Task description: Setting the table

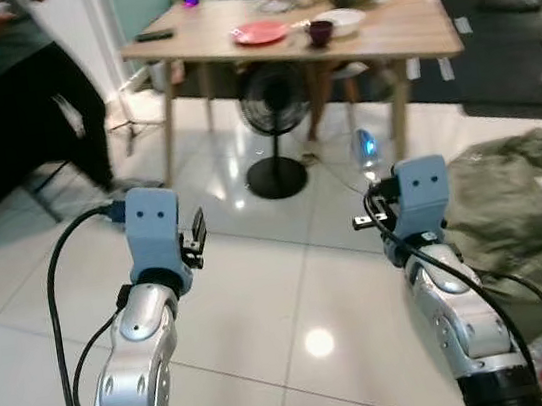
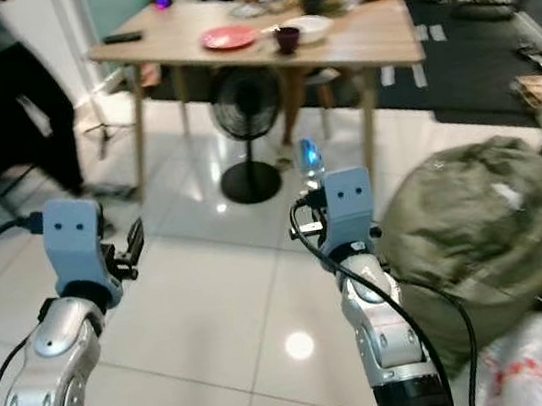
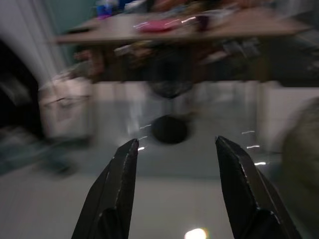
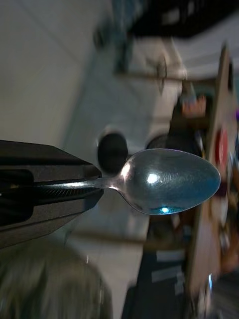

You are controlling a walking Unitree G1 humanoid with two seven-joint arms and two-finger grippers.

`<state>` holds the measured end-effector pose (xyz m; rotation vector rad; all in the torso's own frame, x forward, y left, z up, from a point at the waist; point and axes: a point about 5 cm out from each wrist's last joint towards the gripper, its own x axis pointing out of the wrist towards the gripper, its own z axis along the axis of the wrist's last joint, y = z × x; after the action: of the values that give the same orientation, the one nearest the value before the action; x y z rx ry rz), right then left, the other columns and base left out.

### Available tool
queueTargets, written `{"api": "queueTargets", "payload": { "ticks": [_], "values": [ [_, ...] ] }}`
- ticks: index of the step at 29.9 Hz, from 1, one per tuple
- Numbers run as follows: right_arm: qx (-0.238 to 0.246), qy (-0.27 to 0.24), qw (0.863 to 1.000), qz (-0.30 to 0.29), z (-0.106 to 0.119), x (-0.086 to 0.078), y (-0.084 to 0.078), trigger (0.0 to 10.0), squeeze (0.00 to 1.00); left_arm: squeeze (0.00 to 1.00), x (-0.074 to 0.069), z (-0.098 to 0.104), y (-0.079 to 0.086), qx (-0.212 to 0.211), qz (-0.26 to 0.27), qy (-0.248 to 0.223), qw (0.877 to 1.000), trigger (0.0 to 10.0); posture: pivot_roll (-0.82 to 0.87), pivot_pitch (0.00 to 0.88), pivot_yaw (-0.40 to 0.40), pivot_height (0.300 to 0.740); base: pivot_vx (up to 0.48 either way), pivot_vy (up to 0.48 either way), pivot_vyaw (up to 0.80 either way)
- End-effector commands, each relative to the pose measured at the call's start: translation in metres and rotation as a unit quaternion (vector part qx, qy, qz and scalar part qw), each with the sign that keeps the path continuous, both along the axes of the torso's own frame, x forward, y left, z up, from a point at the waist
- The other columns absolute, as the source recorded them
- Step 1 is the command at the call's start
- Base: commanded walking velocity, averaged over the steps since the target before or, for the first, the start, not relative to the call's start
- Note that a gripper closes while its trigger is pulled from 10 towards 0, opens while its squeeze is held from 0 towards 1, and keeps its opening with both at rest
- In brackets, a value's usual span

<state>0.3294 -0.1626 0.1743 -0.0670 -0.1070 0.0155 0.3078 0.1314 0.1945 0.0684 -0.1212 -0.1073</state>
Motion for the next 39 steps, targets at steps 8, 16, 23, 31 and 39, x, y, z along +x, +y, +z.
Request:
{"api": "queueTargets", "payload": {
  "ticks": [8, 16, 23, 31, 39],
  "values": [
    [0.002, -0.001, 1.0, 0.006, 0.0, -0.003, 0.002, 10.0, 0.0, 0.0, 0.0, -0.008, 0.001, -0.003, 0.01, 0.016, 1.0, 10.0, 0.03, 0.0, 0.045, 0.74, 0.0, 0.0, -0.8],
    [0.008, -0.012, 1.0, 0.017, 0.002, -0.005, 0.005, 10.0, 0.0, 0.0, 0.0, -0.007, 0.001, 0.002, 0.012, 0.013, 1.0, 10.0, 0.03, 0.0, 0.054, 0.74, 0.0, 0.0, -0.48],
    [0.026, -0.043, 0.997, 0.054, 0.011, -0.008, 0.015, 10.0, 0.0, 0.0, 0.001, -0.005, 0.006, 0.02, 0.039, -0.003, 0.999, 10.0, 0.03, 0.0, 0.054, 0.74, 0.251, 0.0, 0.0],
    [0.028, -0.049, 0.996, 0.063, 0.013, -0.009, 0.02, 10.0, 0.0, 0.0, 0.001, -0.005, 0.007, 0.022, 0.042, -0.003, 0.999, 10.0, 0.03, 0.0, 0.056, 0.74, 0.48, 0.0, 0.0],
    [0.034, -0.045, 0.997, 0.056, 0.011, -0.009, 0.016, 10.0, 0.0, 0.0, 0.002, -0.006, 0.005, 0.022, 0.039, -0.002, 0.999, 10.0, 0.03, 0.0, 0.062, 0.74, 0.48, 0.0, -0.65]
  ]
}}
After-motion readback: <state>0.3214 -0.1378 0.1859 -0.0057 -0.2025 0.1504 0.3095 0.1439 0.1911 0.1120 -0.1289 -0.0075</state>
